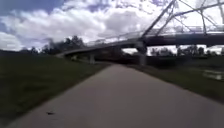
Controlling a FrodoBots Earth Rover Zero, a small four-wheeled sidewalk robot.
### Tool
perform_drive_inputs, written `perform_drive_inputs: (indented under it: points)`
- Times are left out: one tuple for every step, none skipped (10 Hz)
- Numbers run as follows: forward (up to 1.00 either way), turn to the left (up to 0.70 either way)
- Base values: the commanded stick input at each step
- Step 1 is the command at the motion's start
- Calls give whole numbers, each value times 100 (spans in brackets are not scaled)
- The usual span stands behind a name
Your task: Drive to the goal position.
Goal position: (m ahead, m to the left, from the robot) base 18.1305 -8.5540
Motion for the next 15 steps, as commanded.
perform_drive_inputs:
  points:
    - [100, 0]
    - [100, 0]
    - [100, 0]
    - [100, 0]
    - [100, 0]
    - [100, 0]
    - [100, 0]
    - [100, 0]
    - [100, 0]
    - [100, 0]
    - [100, 0]
    - [100, -2]
    - [100, -3]
    - [100, -4]
    - [100, -10]
